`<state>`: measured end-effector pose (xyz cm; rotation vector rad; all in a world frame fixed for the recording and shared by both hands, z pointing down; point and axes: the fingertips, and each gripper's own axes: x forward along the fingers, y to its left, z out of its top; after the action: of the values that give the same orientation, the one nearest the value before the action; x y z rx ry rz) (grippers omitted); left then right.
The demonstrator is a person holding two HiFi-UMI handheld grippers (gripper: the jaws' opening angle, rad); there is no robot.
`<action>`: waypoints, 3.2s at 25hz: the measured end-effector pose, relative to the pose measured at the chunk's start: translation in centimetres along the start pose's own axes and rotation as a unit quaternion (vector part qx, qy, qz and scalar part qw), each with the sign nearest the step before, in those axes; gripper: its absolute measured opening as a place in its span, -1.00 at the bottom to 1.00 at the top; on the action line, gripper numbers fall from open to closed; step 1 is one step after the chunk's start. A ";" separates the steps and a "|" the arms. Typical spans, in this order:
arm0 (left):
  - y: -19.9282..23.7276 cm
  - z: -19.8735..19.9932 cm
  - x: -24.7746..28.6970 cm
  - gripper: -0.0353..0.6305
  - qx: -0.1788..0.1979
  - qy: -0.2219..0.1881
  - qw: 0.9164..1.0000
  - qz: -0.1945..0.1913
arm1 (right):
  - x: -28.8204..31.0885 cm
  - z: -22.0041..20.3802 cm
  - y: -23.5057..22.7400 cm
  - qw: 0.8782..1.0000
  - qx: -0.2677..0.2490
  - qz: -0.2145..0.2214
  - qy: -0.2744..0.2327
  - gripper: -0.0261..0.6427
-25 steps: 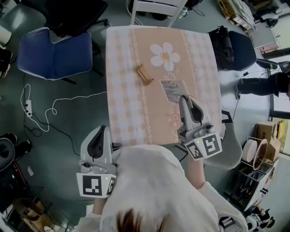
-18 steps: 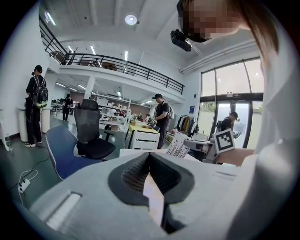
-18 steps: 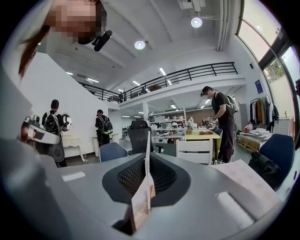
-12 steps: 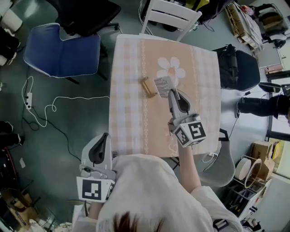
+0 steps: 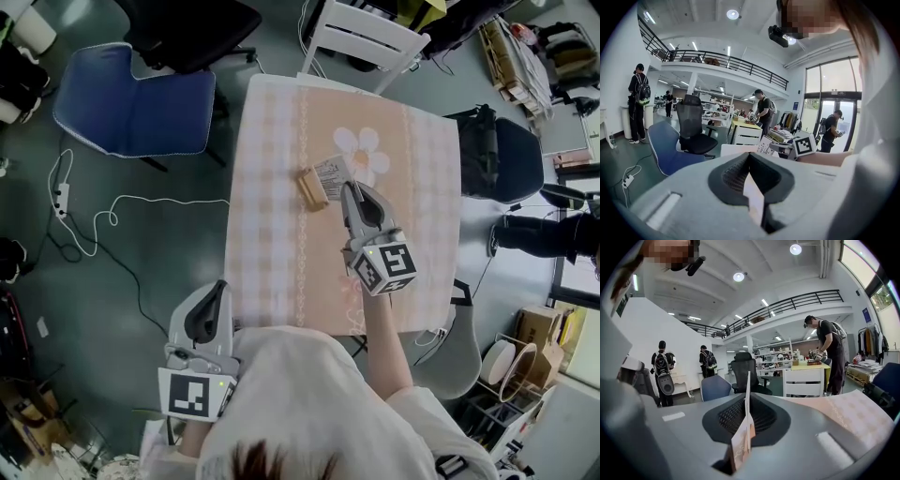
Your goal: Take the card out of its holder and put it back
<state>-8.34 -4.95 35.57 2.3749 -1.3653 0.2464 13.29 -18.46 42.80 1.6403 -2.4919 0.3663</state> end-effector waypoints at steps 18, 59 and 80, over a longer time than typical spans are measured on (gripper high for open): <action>-0.1 0.1 0.6 -0.89 -0.003 0.005 1.000 0.001 | 0.9 -2.2 -0.2 0.999 0.000 0.004 0.032 -0.88; -0.1 0.2 0.5 -0.89 -0.004 -0.001 1.000 -0.002 | 2.4 -4.6 0.0 0.998 -0.005 0.003 0.063 -0.88; 0.0 0.2 0.4 -0.89 -0.005 -0.001 1.000 0.002 | 3.2 -7.0 0.0 0.996 -0.001 0.010 0.084 -0.88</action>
<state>-8.15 -5.37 35.53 2.3655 -1.3699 0.2387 11.92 -19.38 50.31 1.5168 -2.3869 0.4835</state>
